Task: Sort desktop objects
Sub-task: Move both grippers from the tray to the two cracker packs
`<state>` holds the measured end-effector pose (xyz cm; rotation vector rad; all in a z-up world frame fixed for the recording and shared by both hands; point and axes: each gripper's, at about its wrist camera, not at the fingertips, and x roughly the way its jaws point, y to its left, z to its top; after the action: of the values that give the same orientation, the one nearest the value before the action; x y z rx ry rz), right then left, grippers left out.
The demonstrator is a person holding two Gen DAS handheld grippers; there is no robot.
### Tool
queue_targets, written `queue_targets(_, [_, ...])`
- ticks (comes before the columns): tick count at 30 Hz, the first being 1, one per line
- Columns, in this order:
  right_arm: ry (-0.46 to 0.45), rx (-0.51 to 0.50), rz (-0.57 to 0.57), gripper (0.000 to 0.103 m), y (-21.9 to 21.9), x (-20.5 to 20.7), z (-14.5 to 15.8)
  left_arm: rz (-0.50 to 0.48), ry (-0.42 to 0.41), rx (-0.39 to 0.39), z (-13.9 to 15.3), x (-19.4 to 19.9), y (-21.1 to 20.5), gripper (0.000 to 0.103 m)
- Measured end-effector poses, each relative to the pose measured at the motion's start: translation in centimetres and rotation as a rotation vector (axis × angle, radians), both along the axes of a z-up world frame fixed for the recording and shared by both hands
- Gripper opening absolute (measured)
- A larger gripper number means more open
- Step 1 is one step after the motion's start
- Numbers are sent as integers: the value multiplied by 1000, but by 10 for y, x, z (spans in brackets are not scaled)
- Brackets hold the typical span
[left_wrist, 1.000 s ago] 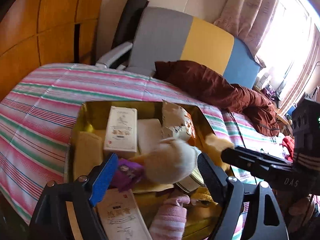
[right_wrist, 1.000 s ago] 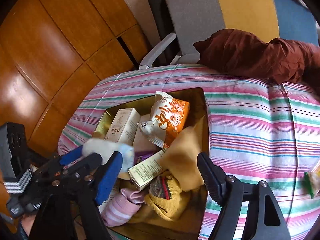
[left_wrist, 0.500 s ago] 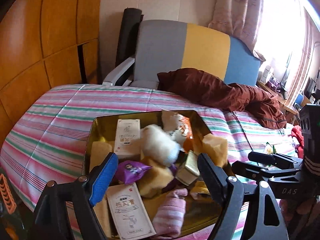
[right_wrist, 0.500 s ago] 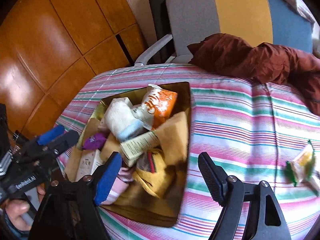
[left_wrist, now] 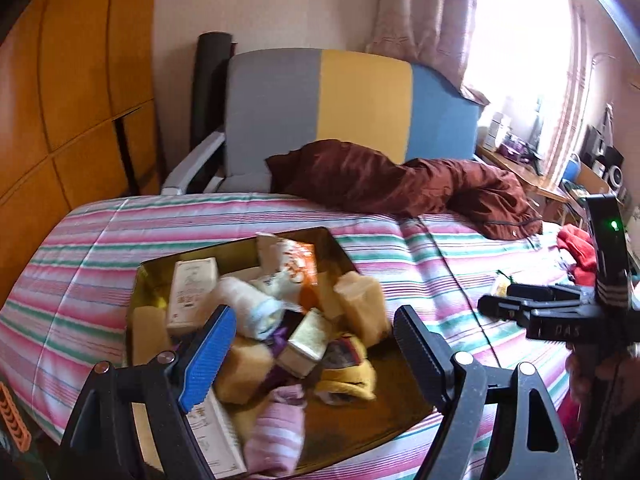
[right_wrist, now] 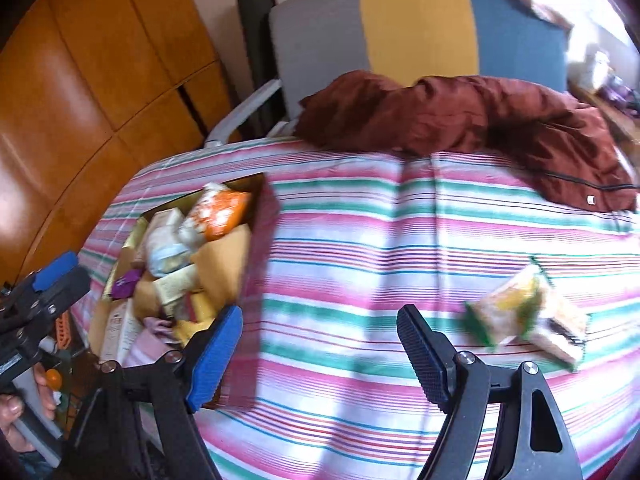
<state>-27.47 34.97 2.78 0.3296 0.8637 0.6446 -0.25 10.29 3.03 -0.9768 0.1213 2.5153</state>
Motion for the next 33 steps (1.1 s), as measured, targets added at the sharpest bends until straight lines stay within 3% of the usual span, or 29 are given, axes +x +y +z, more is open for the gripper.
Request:
queue_targets(11, [52, -90, -88, 80, -78, 34, -24, -104, -4, -36, 0, 7, 46, 82])
queue_targets(16, [98, -165, -79, 81, -109, 54, -44, -181, -53, 0, -3, 8, 67, 82])
queue_targets(22, [107, -296, 35, 86, -126, 70, -73, -264, -103, 20, -8, 9, 99, 82])
queue_targets(27, [99, -340, 94, 86, -125, 79, -96, -334, -118, -16, -17, 12, 133, 82])
queue_targets(33, [66, -376, 203, 87, -114, 84, -108, -436, -207, -47, -37, 8, 173, 81])
